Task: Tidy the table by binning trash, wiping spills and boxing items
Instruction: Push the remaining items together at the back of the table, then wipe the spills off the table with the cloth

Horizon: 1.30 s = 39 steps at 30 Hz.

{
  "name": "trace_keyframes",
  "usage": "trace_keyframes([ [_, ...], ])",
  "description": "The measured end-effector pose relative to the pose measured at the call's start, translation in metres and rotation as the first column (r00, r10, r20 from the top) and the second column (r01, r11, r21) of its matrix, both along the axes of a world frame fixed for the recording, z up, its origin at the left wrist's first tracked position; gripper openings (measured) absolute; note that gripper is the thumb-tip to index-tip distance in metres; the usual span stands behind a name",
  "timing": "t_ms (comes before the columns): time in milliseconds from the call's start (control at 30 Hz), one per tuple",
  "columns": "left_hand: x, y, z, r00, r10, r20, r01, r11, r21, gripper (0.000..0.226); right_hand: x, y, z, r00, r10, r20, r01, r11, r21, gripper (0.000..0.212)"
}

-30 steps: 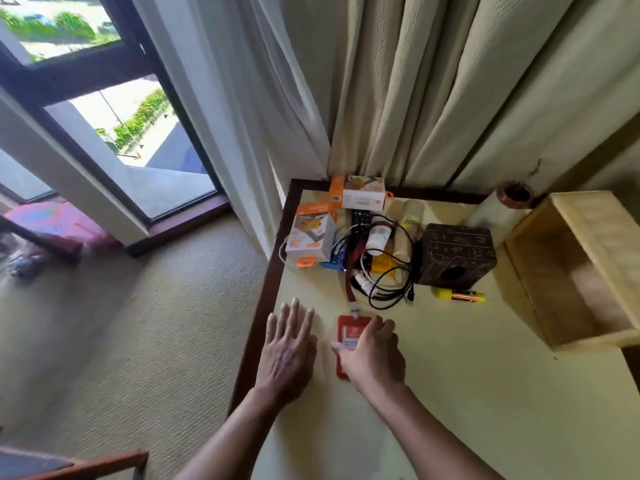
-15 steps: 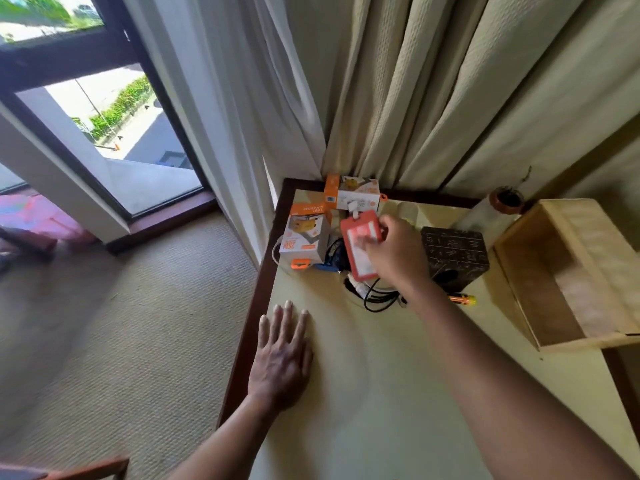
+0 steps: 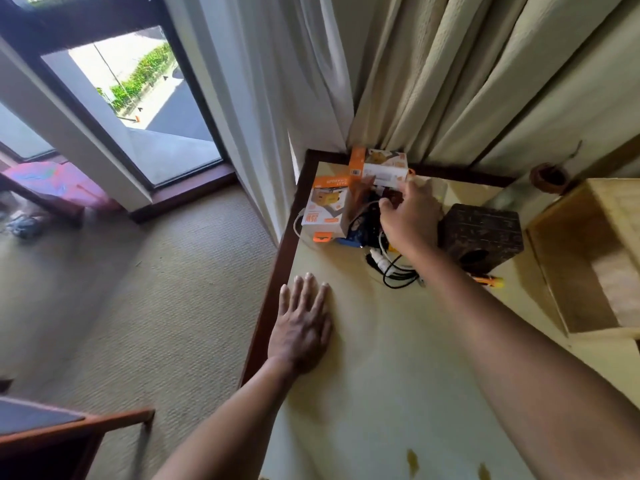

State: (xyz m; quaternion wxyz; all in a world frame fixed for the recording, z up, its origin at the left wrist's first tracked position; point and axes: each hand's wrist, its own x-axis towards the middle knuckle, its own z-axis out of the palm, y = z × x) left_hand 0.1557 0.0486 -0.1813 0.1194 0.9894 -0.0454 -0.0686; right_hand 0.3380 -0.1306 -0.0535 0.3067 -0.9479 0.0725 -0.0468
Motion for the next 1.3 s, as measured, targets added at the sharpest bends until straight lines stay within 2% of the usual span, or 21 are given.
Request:
trace_keyframes([
  [67, 0.001, 0.001, 0.0, 1.0, 0.007, -0.001, -0.007, 1.0, -0.006, 0.067, -0.046, 0.004, -0.006, 0.997, 0.058, 0.043, -0.061, 0.995, 0.084, 0.037],
  [167, 0.0, 0.003, -0.004, 1.0, 0.004, -0.007, -0.005, 0.999, -0.035, 0.061, -0.134, 0.004, -0.025, 0.986, 0.155, 0.056, -0.16, 0.982, 0.103, 0.031],
  [300, 0.0, 0.012, 0.006, 0.998, -0.015, -0.058, 0.002, 0.975, -0.221, 0.055, -0.245, 0.002, -0.046, 0.975, 0.219, -0.04, -0.218, 0.975, 0.038, 0.034],
  [333, -0.008, 0.014, 0.013, 0.998, 0.012, -0.055, -0.027, 0.961, -0.274, 0.051, -0.268, 0.003, -0.05, 0.965, 0.253, -0.071, -0.253, 0.967, 0.021, 0.036],
  [400, -0.047, 0.019, 0.027, 0.986, 0.169, -0.005, -0.159, 0.919, -0.361, 0.043, -0.317, 0.006, -0.055, 0.928, 0.348, -0.135, -0.354, 0.935, -0.023, 0.04],
  [467, -0.098, 0.026, 0.037, 0.924, 0.381, -0.026, -0.35, 0.816, -0.459, 0.04, -0.359, 0.016, -0.061, 0.877, 0.453, -0.159, -0.466, 0.883, -0.059, 0.045],
  [567, -0.186, 0.041, 0.04, 0.759, 0.618, -0.204, -0.624, 0.603, -0.496, 0.035, -0.412, 0.039, -0.07, 0.753, 0.628, -0.195, -0.655, 0.745, -0.127, 0.053],
  [633, -0.237, 0.049, 0.037, 0.671, 0.669, -0.32, -0.714, 0.466, -0.523, 0.037, -0.442, 0.058, -0.078, 0.656, 0.706, -0.266, -0.753, 0.638, -0.162, 0.062],
  [700, -0.275, 0.049, 0.035, 0.618, 0.648, -0.445, -0.76, 0.349, -0.548, 0.039, -0.466, 0.069, -0.094, 0.603, 0.732, -0.319, -0.796, 0.578, -0.179, 0.07],
  [800, -0.292, 0.045, 0.038, 0.606, 0.641, -0.472, -0.76, 0.29, -0.582, 0.042, -0.479, 0.067, -0.114, 0.585, 0.736, -0.339, -0.809, 0.557, -0.186, 0.074],
  [867, -0.288, 0.044, 0.045, 0.616, 0.648, -0.448, -0.756, 0.324, -0.569, 0.057, -0.478, 0.068, -0.121, 0.589, 0.733, -0.339, -0.807, 0.554, -0.203, 0.071],
  [933, -0.282, 0.044, 0.051, 0.659, 0.631, -0.41, -0.745, 0.469, -0.475, 0.072, -0.47, 0.069, -0.12, 0.619, 0.71, -0.335, -0.784, 0.581, -0.216, 0.069],
  [1033, -0.261, 0.045, 0.05, 0.704, 0.576, -0.416, -0.71, 0.581, -0.397, 0.055, -0.434, 0.073, -0.125, 0.681, 0.647, -0.344, -0.73, 0.635, -0.251, 0.07],
  [1133, -0.224, 0.051, 0.04, 0.702, 0.568, -0.43, -0.712, 0.532, -0.459, 0.049, -0.375, 0.073, -0.127, 0.738, 0.575, -0.353, -0.668, 0.694, -0.268, 0.072],
  [1233, -0.185, 0.054, 0.029, 0.736, 0.535, -0.416, -0.677, 0.583, -0.448, 0.053, -0.311, 0.073, -0.121, 0.788, 0.508, -0.347, -0.604, 0.748, -0.276, 0.073],
  [1300, -0.171, 0.055, 0.021, 0.741, 0.543, -0.395, -0.671, 0.604, -0.429, 0.043, -0.26, 0.074, -0.119, 0.828, 0.444, -0.343, -0.549, 0.769, -0.328, 0.07],
])
